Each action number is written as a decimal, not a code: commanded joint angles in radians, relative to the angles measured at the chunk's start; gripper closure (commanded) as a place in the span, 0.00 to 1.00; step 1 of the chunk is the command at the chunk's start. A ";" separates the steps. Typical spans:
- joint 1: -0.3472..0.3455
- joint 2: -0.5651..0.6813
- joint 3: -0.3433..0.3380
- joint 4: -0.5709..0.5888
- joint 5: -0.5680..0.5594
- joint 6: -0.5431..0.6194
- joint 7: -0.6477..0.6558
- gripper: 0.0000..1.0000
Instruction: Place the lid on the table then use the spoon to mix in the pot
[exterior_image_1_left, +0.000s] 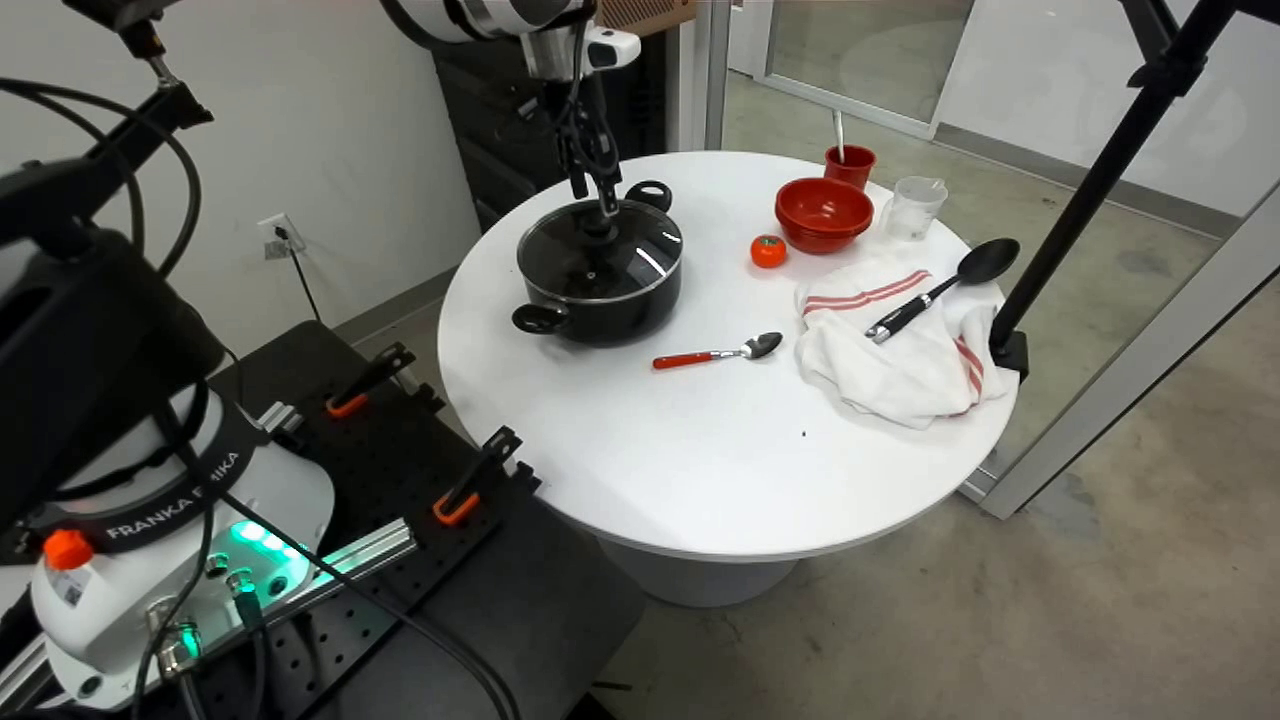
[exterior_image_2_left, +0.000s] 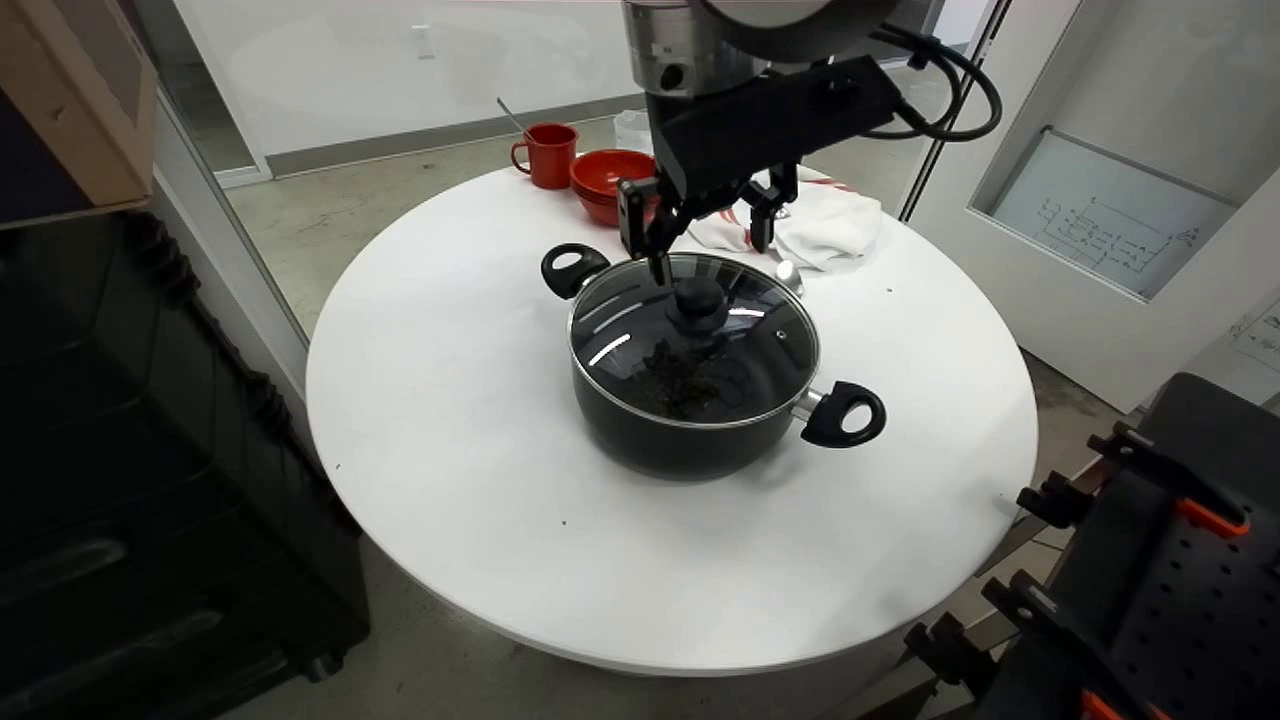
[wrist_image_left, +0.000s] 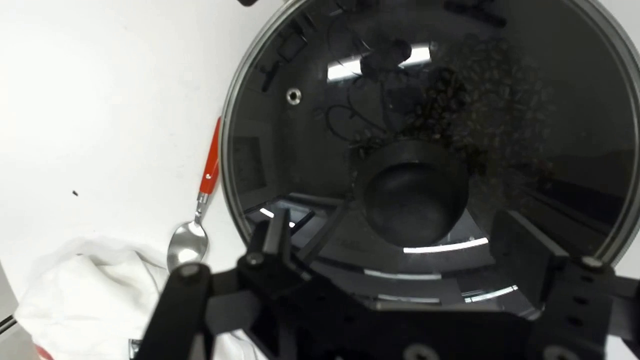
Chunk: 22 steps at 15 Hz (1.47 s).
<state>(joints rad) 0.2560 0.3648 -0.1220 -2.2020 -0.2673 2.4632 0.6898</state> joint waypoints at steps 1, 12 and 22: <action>-0.017 0.003 0.027 -0.022 0.006 0.013 0.000 0.00; -0.045 0.047 0.040 0.000 0.029 0.081 -0.033 0.09; -0.065 0.054 0.040 -0.019 0.047 0.115 -0.045 0.76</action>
<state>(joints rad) 0.1999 0.4192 -0.0875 -2.2118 -0.2526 2.5662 0.6820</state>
